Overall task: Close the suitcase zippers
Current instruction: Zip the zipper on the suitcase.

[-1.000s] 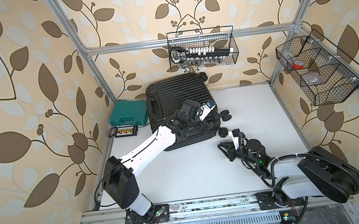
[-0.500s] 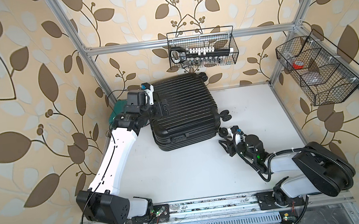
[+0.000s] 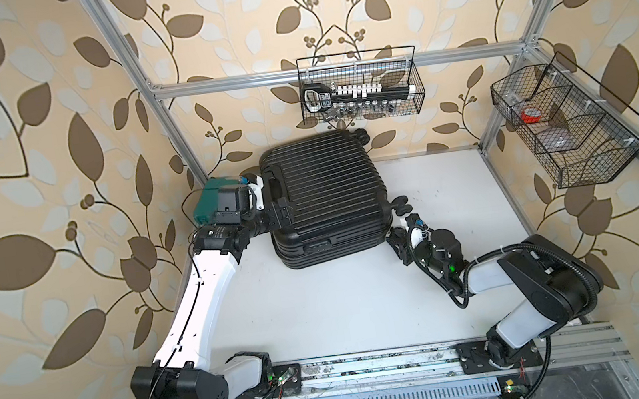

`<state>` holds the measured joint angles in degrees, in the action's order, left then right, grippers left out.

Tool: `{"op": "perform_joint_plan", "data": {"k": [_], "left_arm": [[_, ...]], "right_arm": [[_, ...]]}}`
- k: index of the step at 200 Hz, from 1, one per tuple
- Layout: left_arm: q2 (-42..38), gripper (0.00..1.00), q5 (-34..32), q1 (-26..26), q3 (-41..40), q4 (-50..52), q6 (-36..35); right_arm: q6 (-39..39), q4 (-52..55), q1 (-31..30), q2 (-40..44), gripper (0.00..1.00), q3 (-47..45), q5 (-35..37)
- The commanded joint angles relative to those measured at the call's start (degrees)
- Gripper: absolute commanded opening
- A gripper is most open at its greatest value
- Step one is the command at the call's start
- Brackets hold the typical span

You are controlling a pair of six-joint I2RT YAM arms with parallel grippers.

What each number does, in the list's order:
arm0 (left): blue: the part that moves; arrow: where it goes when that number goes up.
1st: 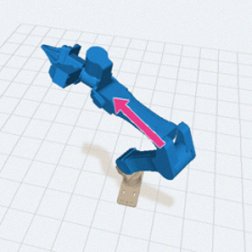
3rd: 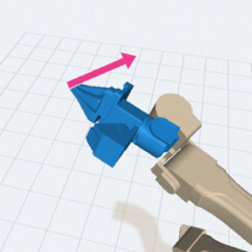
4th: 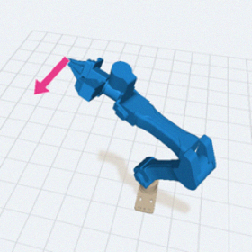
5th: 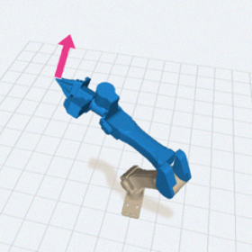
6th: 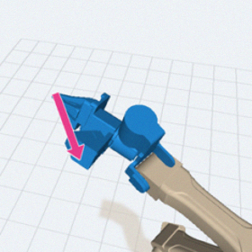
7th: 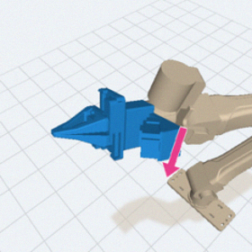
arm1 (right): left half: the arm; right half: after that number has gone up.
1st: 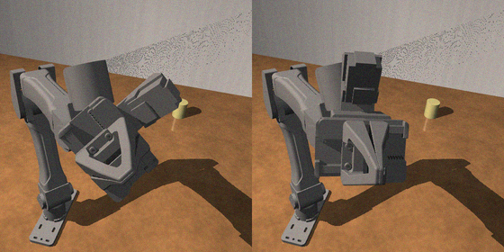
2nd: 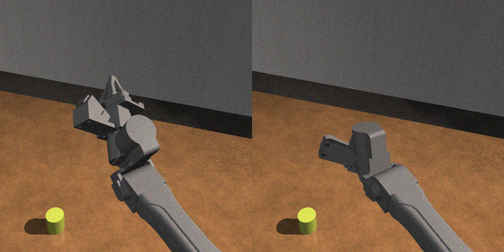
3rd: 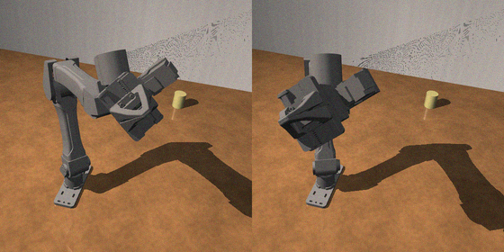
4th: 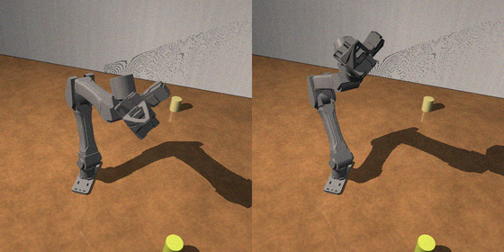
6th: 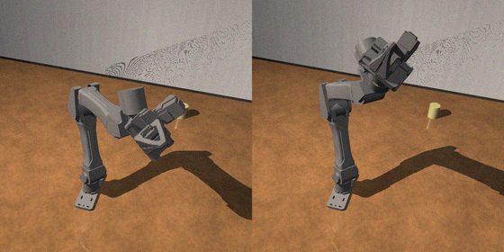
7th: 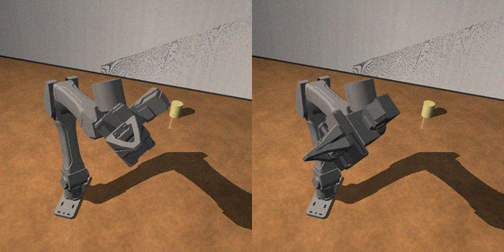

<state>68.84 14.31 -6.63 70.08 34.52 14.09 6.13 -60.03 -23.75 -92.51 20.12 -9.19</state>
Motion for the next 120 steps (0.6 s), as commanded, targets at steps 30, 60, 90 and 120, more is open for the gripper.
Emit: {"op": "perform_joint_plan", "data": {"k": [30, 60, 90, 120], "left_arm": [[-1.7, 0.95, -1.2, 0.8, 0.1, -1.8, -0.7], [-1.7, 0.95, -1.3, 0.9, 0.0, -1.8, -0.6], [-1.5, 0.95, -1.4, 0.9, 0.0, -1.7, -0.9], [-1.2, 0.95, -1.3, 1.0, 0.1, -1.6, -0.8]], "right_arm": [[-0.6, -4.6, 0.8, -4.9, 0.35, 2.6, -3.4], [-0.7, -5.4, 0.8, -6.4, 0.32, 3.1, -4.0], [-0.9, -5.5, 0.7, -7.6, 0.27, 3.8, -4.2], [-1.0, -5.7, 0.7, -8.4, 0.19, 4.2, -4.7]]}}
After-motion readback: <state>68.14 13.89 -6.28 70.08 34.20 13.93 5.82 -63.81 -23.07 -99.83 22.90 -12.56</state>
